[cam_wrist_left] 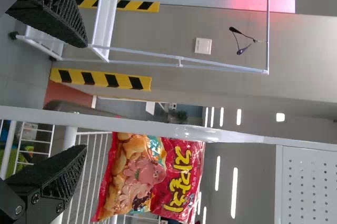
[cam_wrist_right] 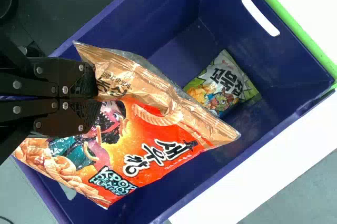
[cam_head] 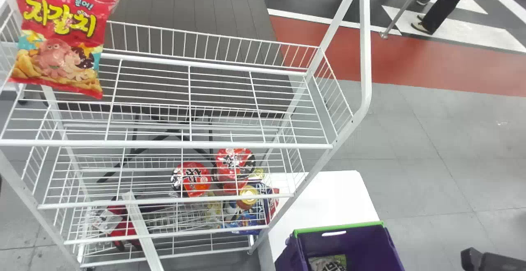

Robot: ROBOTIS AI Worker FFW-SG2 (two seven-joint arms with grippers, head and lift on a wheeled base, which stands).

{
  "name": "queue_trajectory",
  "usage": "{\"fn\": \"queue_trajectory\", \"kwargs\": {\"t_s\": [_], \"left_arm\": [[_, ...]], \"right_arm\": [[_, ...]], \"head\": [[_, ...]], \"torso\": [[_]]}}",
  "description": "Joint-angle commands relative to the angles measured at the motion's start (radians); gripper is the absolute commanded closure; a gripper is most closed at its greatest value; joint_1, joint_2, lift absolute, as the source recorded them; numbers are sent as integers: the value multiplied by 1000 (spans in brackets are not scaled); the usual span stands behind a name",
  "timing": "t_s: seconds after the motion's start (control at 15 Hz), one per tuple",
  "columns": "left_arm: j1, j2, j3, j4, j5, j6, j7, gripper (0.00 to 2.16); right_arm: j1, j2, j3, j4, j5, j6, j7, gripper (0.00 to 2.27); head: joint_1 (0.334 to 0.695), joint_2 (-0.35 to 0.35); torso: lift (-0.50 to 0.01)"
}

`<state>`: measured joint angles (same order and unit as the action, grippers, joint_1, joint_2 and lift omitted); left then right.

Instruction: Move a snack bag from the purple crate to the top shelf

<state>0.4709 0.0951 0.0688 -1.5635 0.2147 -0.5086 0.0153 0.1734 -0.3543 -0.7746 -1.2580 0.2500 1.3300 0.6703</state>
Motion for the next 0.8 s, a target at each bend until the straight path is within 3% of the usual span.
{"fn": "queue_trajectory", "kwargs": {"t_s": [0.0,0.73], "left_arm": [[0,0,0,0,0,-1,0,144],[-3,0,-3,8,0,-1,0,144]], "right_arm": [[0,0,1,2,0,-2,-1,2078],[0,2,3,6,-2,-5,-6,2081]], "head": [[695,-350],[695,-350]], "torso": [[-24],[10]]}}
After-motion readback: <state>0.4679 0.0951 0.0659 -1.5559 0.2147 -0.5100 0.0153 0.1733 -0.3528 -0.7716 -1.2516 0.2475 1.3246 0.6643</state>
